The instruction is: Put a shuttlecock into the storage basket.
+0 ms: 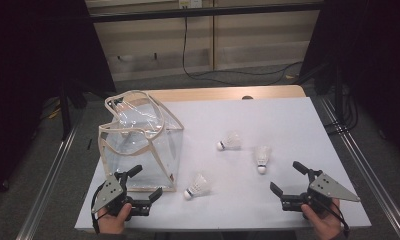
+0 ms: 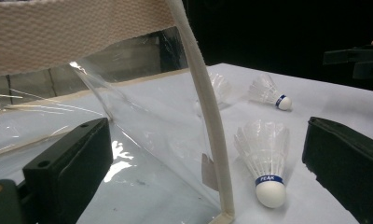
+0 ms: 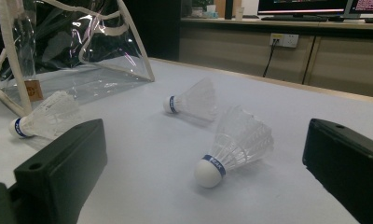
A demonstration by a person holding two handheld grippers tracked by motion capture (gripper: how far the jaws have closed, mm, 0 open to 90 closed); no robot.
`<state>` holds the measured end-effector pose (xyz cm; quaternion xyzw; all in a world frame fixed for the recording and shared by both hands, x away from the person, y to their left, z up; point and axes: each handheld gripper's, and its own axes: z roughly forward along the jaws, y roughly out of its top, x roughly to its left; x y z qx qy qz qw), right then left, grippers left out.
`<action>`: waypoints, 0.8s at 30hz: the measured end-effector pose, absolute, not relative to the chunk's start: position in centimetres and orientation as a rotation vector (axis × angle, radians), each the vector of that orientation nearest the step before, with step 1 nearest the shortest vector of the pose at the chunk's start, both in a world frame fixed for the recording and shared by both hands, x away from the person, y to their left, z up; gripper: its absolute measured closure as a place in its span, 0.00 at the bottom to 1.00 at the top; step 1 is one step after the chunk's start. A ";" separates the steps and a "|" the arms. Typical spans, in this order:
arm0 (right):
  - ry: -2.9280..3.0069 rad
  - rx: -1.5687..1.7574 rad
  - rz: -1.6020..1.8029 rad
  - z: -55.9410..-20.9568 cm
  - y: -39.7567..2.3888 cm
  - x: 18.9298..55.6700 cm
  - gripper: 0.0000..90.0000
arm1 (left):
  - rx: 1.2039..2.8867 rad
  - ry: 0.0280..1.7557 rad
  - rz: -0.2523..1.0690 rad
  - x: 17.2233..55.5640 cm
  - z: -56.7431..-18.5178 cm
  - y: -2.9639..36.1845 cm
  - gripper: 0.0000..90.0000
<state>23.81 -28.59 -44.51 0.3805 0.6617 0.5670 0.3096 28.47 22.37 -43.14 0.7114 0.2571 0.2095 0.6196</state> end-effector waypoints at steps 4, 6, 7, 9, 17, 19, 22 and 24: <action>1.749 1.001 1.494 -44.5 -28.7 23.7 0.00 | 1.635 0.588 0.472 28.5 -43.1 22.2 0.02; 1.747 1.002 1.495 -44.5 -28.7 23.7 0.00 | 1.634 0.585 0.471 28.5 -43.1 22.1 0.02; 1.745 1.001 1.498 -44.5 -28.7 23.7 0.00 | 1.640 0.582 0.473 28.5 -43.1 22.1 0.02; 1.743 1.003 1.499 -44.5 -28.7 23.8 0.00 | 1.643 0.581 0.473 28.5 -43.1 22.1 0.02; 1.749 0.996 1.497 -44.5 -28.6 23.7 0.00 | 1.652 0.566 0.464 28.4 -43.1 21.8 0.02; 1.749 0.993 1.493 -44.5 -28.6 23.8 0.00 | 1.650 0.563 0.459 28.4 -43.1 21.6 0.02; 1.751 0.995 1.488 -44.5 -28.7 23.8 0.00 | 1.657 0.555 0.445 28.4 -43.1 21.3 0.02; 1.751 0.995 1.489 -44.5 -28.7 23.8 0.00 | 1.657 0.553 0.437 28.4 -43.1 21.3 0.02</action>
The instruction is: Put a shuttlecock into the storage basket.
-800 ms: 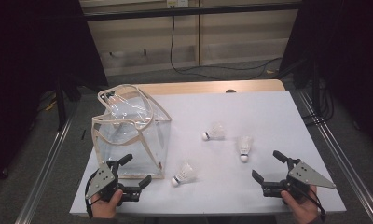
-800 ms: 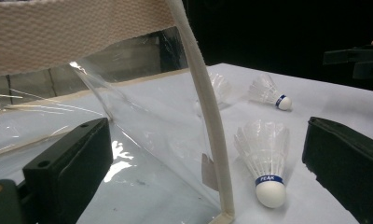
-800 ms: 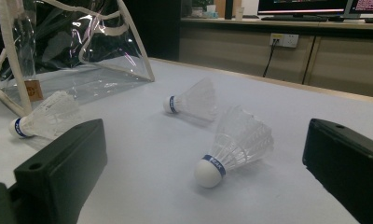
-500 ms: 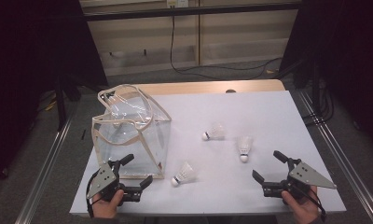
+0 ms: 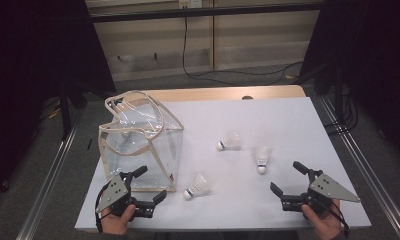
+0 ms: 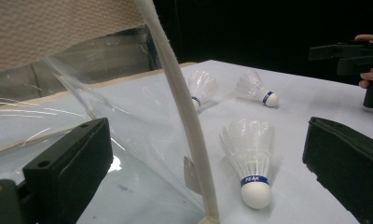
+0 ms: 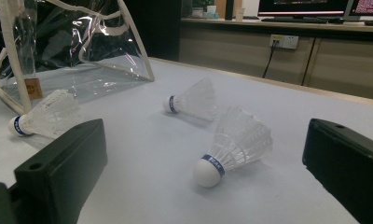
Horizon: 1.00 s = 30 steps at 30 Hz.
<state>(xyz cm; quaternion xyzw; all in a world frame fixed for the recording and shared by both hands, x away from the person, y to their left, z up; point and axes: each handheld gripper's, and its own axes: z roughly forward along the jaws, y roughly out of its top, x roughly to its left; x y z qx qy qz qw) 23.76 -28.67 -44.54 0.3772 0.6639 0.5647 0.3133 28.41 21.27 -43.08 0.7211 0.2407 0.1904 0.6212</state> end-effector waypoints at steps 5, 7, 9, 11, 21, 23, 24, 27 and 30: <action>1.750 0.988 1.490 -44.5 -28.7 23.7 0.00 | 1.663 0.536 0.424 28.4 -43.0 20.8 0.02; 1.748 0.986 1.490 -44.5 -28.7 23.7 0.00 | 1.666 0.535 0.422 28.3 -43.0 20.6 0.02; 1.746 0.989 1.491 -44.5 -28.6 23.7 0.00 | 1.667 0.529 0.419 28.3 -43.0 20.5 0.02; 1.747 0.985 1.488 -44.5 -28.7 23.7 0.00 | 1.663 0.528 0.402 28.3 -43.0 20.3 0.02; 1.755 0.973 1.492 -44.5 -28.4 23.8 0.00 | 1.693 0.482 0.359 28.1 -43.1 19.2 0.02; 1.757 0.971 1.487 -44.5 -28.4 23.8 0.00 | 1.698 0.476 0.348 28.1 -43.2 19.0 0.02; 1.758 0.970 1.487 -44.4 -28.4 23.8 0.00 | 1.709 0.468 0.345 28.2 -43.2 18.9 0.02; 1.757 0.971 1.488 -44.4 -28.4 23.7 0.00 | 1.714 0.459 0.332 28.1 -43.2 18.5 0.01; 1.754 0.969 1.489 -44.4 -28.4 23.7 0.00 | 1.713 0.463 0.334 28.1 -43.2 18.4 0.01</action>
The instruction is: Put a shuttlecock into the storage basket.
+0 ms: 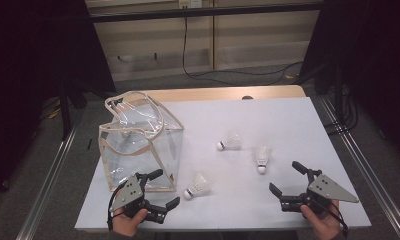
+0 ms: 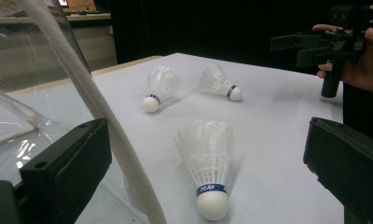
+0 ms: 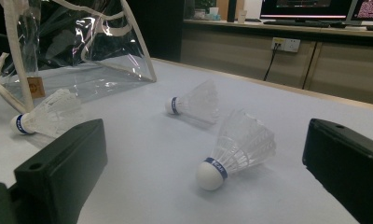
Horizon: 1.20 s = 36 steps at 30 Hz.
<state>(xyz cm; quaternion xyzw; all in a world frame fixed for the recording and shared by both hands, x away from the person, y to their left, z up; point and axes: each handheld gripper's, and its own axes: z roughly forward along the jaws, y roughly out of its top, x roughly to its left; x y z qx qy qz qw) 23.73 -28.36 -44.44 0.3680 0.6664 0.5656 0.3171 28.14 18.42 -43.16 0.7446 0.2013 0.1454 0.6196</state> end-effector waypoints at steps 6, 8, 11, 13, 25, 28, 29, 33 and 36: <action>1.757 0.969 1.489 -44.4 -28.4 23.7 0.00 | 1.714 0.460 0.334 28.1 -43.2 18.3 0.01; 1.751 0.968 1.491 -44.4 -28.3 23.8 0.00 | 1.713 0.458 0.331 28.0 -43.2 18.4 0.01; 1.752 0.968 1.492 -44.4 -28.3 23.7 0.00 | 1.710 0.459 0.340 27.9 -43.1 18.5 0.01; 1.752 0.968 1.493 -44.4 -28.3 23.7 0.00 | 1.702 0.459 0.345 27.8 -43.0 18.6 0.01; 1.757 0.954 1.487 -44.4 -28.2 23.8 0.00 | 1.710 0.446 0.288 27.7 -43.2 18.1 0.02; 1.756 0.957 1.487 -44.4 -28.2 23.8 0.00 | 1.729 0.441 0.275 27.8 -43.3 17.9 0.02; 1.757 0.956 1.489 -44.4 -28.2 23.8 0.00 | 1.735 0.440 0.266 27.7 -43.3 17.8 0.02; 1.757 0.953 1.488 -44.4 -28.1 23.8 0.00 | 1.777 0.444 0.258 27.7 -43.3 17.1 0.03; 1.761 0.952 1.485 -44.4 -28.1 23.8 0.00 | 1.806 0.452 0.252 27.8 -43.2 16.5 0.03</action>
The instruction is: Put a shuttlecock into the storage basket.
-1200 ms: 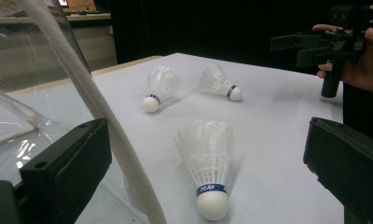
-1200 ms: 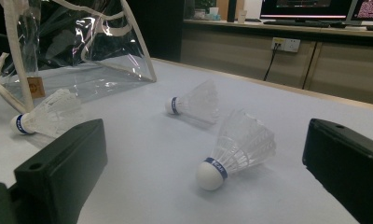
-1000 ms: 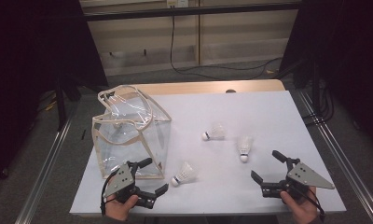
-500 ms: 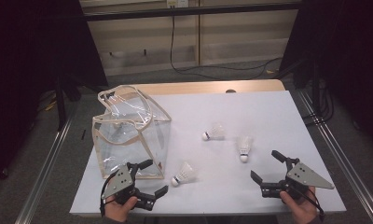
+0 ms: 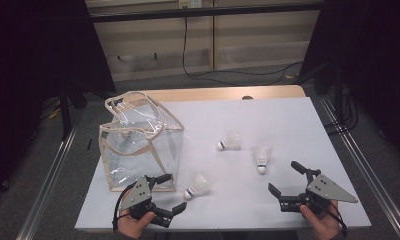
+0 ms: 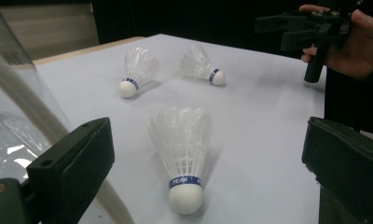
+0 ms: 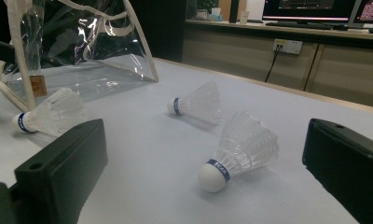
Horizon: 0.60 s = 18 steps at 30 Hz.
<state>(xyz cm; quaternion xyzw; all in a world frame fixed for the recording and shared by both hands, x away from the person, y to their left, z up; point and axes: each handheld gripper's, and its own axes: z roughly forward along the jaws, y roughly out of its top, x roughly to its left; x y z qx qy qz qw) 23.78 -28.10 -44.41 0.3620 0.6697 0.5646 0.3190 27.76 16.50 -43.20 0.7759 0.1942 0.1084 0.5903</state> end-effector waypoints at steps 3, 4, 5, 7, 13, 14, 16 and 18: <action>1.763 0.945 1.485 -44.4 -28.1 23.8 0.00 | 1.820 0.452 0.243 27.7 -43.1 15.8 0.03; 1.764 0.946 1.485 -44.4 -28.0 23.7 0.00 | 1.824 0.462 0.235 27.6 -43.1 15.6 0.03; 1.764 0.946 1.485 -44.4 -28.0 23.7 0.00 | 1.837 0.465 0.235 27.7 -43.1 15.5 0.03; 1.766 0.944 1.483 -44.4 -28.1 23.7 0.00 | 1.854 0.471 0.236 27.6 -43.1 15.2 0.03; 1.768 0.941 1.486 -44.4 -28.0 23.7 0.00 | 1.881 0.513 0.231 27.8 -43.1 14.5 0.03; 1.768 0.941 1.486 -44.4 -28.0 23.7 0.00 | 1.886 0.523 0.229 27.9 -43.1 14.3 0.03; 1.767 0.937 1.486 -44.4 -28.0 23.7 0.00 | 1.905 0.562 0.226 28.0 -43.1 14.0 0.05; 1.768 0.939 1.486 -44.4 -28.0 23.7 0.00 | 1.933 0.564 0.224 28.1 -43.2 13.7 0.05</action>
